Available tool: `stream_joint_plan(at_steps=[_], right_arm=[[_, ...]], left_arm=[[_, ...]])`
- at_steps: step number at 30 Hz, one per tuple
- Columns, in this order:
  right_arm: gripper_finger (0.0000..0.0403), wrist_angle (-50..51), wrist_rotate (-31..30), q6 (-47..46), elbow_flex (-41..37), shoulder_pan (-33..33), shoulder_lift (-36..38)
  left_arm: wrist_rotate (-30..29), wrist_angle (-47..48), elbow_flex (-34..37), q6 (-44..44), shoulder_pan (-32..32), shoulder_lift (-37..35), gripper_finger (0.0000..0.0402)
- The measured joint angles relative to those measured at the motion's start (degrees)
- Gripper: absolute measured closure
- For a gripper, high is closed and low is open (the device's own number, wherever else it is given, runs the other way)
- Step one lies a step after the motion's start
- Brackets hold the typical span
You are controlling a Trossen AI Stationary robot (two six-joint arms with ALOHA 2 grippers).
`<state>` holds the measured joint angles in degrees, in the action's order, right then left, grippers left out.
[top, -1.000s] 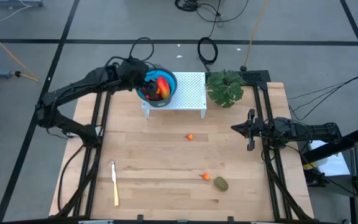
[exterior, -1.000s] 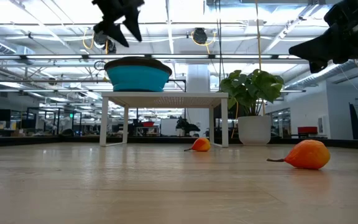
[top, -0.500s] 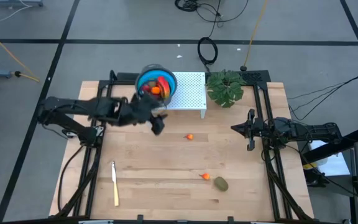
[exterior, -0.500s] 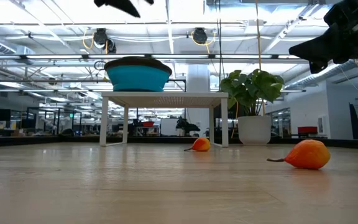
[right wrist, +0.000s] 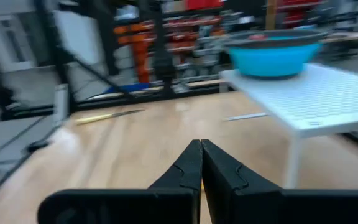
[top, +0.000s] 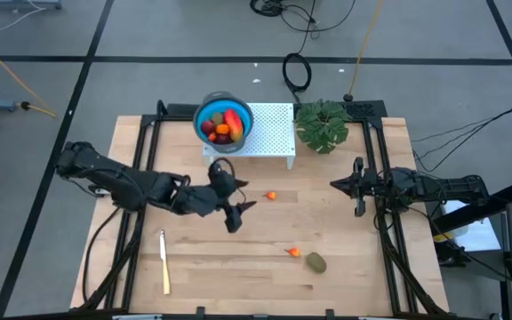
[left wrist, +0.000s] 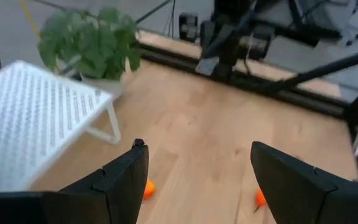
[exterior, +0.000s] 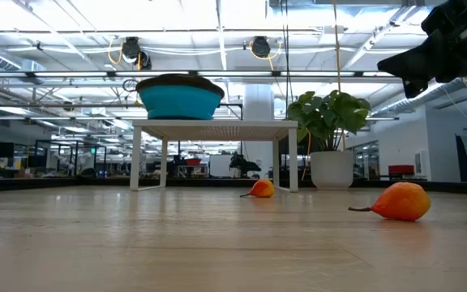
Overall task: Pick & Place Fruit
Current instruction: Put the kiwi in the blue strainer bowl on the shelf
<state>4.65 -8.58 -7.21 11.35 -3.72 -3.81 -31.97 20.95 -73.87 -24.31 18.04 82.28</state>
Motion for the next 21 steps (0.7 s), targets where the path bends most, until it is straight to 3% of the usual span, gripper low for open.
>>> stream_joint_plan(at_steps=[8, 14, 21], right_arm=[[0.0403, -0.5, 14.1, -1.8, 0.0, -0.5, -0.7], [0.0403, -7.7, 16.4, -1.8, 0.0, -3.2, -4.4], [0.0403, -17.4, 16.4, -3.6, 0.0, -9.1, -14.9]], left_arm=[[2.7, -13.0, 10.1, 0.4, -0.1, -0.6, 0.0119], [4.8, -16.7, 13.4, 1.6, -0.1, -0.8, 0.0119], [6.2, -16.9, 15.2, 2.2, -2.2, -0.7, 0.0119]])
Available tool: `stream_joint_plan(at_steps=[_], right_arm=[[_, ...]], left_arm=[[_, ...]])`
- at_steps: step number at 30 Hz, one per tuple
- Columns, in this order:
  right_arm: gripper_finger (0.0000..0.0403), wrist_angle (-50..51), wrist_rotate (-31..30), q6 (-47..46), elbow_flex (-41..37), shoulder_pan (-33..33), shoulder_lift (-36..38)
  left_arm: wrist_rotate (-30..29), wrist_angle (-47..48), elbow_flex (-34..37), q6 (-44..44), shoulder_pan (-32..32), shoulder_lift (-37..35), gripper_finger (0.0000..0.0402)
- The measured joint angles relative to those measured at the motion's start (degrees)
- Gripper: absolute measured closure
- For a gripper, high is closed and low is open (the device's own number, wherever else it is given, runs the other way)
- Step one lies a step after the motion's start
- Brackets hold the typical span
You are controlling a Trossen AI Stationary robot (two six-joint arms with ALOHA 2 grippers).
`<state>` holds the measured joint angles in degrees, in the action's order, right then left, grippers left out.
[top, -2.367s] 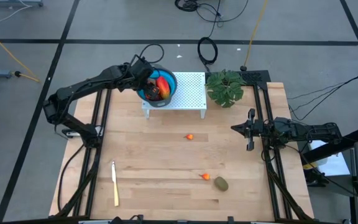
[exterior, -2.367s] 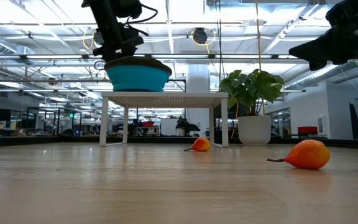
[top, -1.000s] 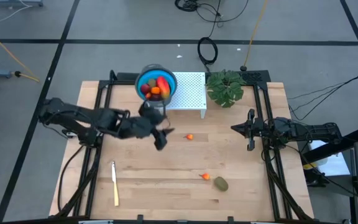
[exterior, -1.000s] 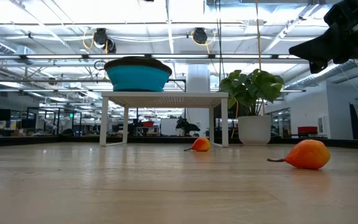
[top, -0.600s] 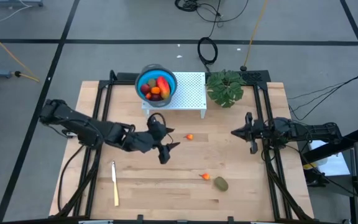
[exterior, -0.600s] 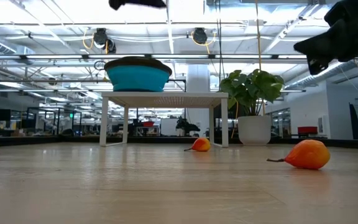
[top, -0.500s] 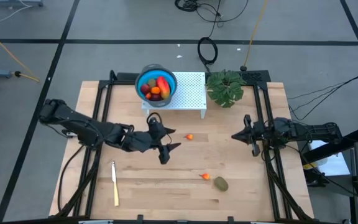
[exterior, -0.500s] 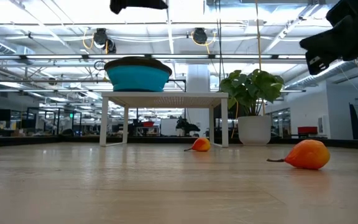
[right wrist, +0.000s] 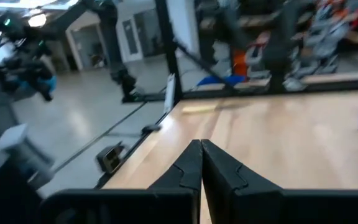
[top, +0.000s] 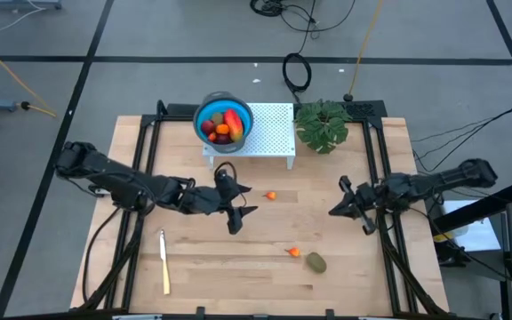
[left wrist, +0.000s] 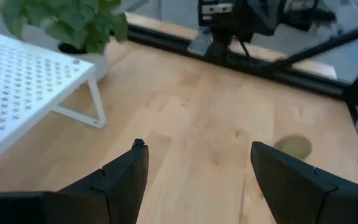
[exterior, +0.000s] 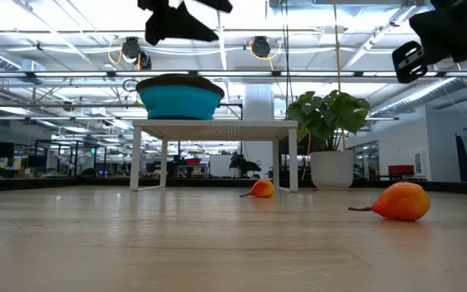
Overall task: Pick & Place Fruit
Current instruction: Put the kiwi in the blue strainer bowl on the shelf
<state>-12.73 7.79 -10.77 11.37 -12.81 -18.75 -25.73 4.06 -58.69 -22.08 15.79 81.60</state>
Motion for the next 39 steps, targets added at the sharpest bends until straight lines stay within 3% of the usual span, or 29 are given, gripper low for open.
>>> stream_joint_plan(at_steps=[9, 13, 21, 29, 31, 33, 39], right_arm=[[0.0403, -0.3, -2.1, -0.5, 6.7, -6.7, -15.0], [0.0403, 5.7, -3.5, 0.2, 12.6, -7.9, -20.2], [0.0403, 21.7, -6.5, -0.6, 24.2, -9.6, -28.4], [0.0403, 25.6, -8.0, -1.2, 29.5, -10.6, -34.2], [0.0403, 25.7, -8.0, -1.8, 30.1, -10.6, -35.5], [0.0403, 26.7, -8.0, -2.2, 30.3, -10.8, -36.6], [0.0403, 26.7, -7.9, -4.7, 30.5, -12.1, -39.1]], left_arm=[[10.9, 0.3, 0.1, 6.2, -6.5, 0.0, 0.0119], [13.7, 0.7, 0.1, 8.1, -8.8, 0.0, 0.0119], [13.9, 5.5, 0.1, 10.8, -9.9, -0.9, 0.0119], [13.9, 6.3, -0.1, 14.1, -9.7, -3.6, 0.0119], [14.0, 6.3, 1.8, 14.6, -9.8, -4.8, 0.0119], [14.5, 0.5, 4.3, 14.4, -9.8, -5.6, 0.0119], [15.3, -5.6, 15.7, 11.1, -9.8, -14.1, 0.0119]])
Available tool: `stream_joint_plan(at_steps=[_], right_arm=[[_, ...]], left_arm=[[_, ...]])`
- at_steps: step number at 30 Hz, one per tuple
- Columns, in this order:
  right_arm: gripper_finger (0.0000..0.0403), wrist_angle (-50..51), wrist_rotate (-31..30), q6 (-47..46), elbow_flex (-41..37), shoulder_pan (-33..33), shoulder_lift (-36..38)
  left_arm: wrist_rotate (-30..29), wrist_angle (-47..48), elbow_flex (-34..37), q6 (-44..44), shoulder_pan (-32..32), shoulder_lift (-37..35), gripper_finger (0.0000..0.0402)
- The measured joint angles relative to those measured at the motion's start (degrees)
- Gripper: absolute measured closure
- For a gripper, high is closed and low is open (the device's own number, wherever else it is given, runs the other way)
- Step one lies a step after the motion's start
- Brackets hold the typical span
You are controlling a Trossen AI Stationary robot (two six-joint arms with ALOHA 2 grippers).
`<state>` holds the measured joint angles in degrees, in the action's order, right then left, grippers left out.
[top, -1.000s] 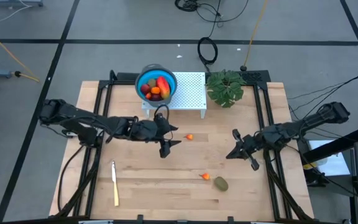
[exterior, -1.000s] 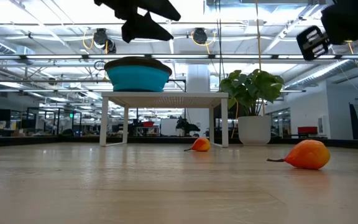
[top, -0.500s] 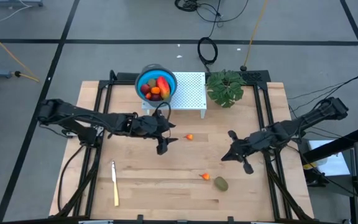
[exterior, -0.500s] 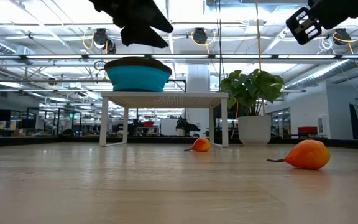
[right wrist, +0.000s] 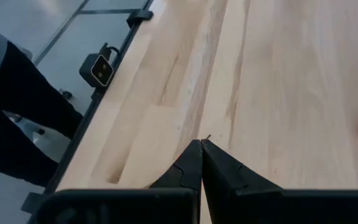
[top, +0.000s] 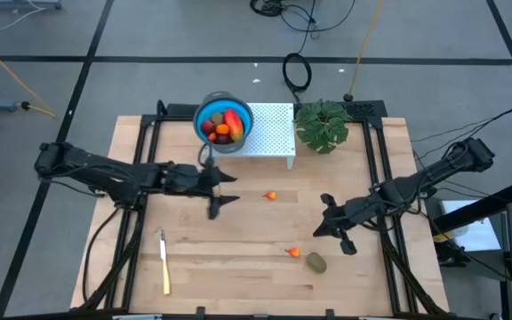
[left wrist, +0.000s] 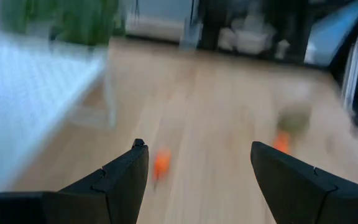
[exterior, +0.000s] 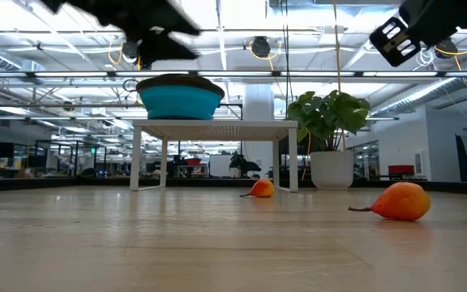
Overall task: Pick & Place Fruit
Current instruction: Put the kiwi in the blue strainer bowl on the shelf
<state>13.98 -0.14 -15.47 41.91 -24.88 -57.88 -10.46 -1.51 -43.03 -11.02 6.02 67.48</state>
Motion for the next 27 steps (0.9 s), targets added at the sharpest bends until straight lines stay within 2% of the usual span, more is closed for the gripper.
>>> stream_joint_plan(at_steps=[6, 16, 23, 27], right_arm=[[0.0403, 2.8, 0.1, -6.1, 1.7, -1.4, -1.0], [0.0403, 19.4, -1.0, -12.7, 15.1, -3.8, -9.1], [0.0403, 24.4, 6.1, -19.5, 23.0, -4.8, -18.2], [0.0403, 28.3, 7.9, -23.2, 26.8, -5.8, -23.7]], left_arm=[[-0.2, -1.5, 8.5, 0.1, 0.0, -10.9, 0.0119], [-0.1, -2.9, 21.4, 0.3, 0.0, -30.2, 0.0119], [-0.1, -3.4, 27.4, 0.5, 0.0, -40.3, 0.0119], [-0.1, -3.1, 29.3, 0.5, 0.0, -43.7, 0.0119]])
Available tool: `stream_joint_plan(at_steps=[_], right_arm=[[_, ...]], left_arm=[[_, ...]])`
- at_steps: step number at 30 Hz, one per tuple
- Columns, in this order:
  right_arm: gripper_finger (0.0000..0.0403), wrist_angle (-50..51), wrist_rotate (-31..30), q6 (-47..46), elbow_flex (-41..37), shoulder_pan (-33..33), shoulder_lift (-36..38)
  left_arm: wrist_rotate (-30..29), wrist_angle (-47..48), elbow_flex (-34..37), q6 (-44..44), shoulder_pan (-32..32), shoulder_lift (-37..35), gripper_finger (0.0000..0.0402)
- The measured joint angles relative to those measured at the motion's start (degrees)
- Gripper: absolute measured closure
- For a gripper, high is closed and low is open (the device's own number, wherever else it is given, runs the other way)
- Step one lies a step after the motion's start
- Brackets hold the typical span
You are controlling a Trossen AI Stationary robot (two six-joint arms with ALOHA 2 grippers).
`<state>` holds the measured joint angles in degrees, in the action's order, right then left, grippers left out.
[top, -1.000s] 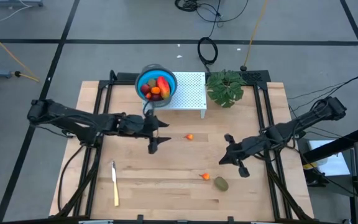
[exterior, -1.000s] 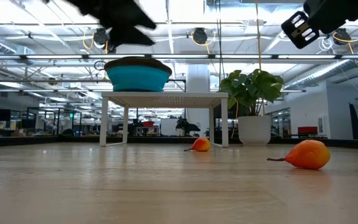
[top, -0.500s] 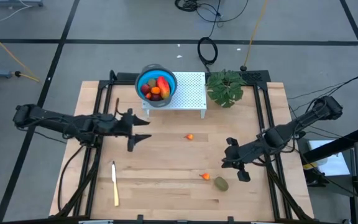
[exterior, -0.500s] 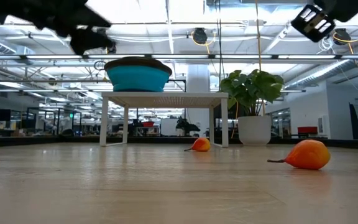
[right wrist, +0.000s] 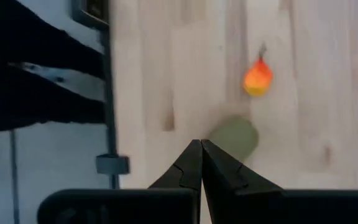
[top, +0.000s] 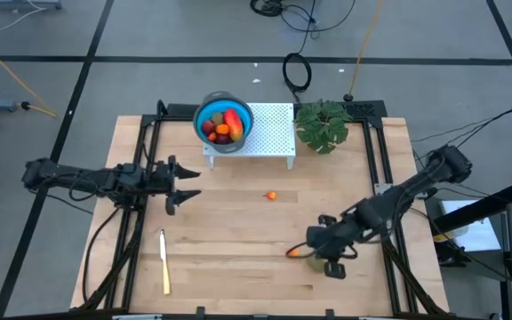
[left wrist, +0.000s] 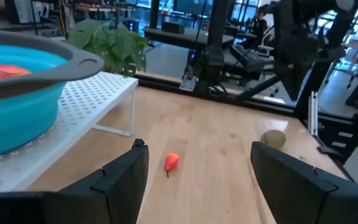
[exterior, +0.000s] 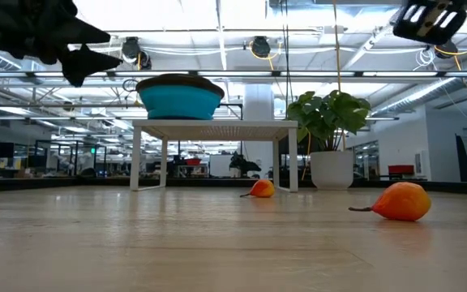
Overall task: Pick & Place Fruit
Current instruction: Put the kiwi in the blue strainer bowl on the shelf
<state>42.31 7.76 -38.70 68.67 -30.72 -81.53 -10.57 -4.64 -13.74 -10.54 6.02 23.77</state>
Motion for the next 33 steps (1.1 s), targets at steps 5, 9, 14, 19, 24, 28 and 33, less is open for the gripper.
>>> stream_joint_plan(at_steps=[5, 9, 14, 19, 24, 28, 33], right_arm=[[0.0403, 3.2, 0.2, -4.7, 1.9, -0.6, -5.0], [0.0403, 4.3, 3.0, -7.6, 1.9, -0.4, -6.7], [0.0403, 4.6, 3.0, -9.1, 1.9, 0.2, -6.3], [0.0392, 4.7, 2.9, -12.9, 1.9, 1.1, -6.0], [0.0351, 4.8, 3.0, -15.4, 1.9, 1.1, -6.0], [0.0295, 4.8, 3.0, -17.6, 1.9, 1.1, -6.0], [0.0217, 4.8, 3.0, -17.7, 1.9, 1.1, -6.0]], left_arm=[[0.0, 0.1, 1.5, -0.1, 0.0, -1.7, 0.0119], [0.0, 0.1, 1.8, -0.3, 0.0, -1.8, 0.0119], [0.0, 0.1, 1.8, 0.2, 0.0, -1.8, 0.0119], [0.0, 0.1, 1.8, 0.3, 0.0, -1.7, 0.0119], [0.0, 0.1, 1.8, 0.3, 0.0, -1.7, 0.0119], [0.0, 0.1, 1.8, 0.4, 0.0, -1.7, 0.0119], [0.0, 0.1, 1.8, 0.4, 0.0, -1.7, 0.0119]])
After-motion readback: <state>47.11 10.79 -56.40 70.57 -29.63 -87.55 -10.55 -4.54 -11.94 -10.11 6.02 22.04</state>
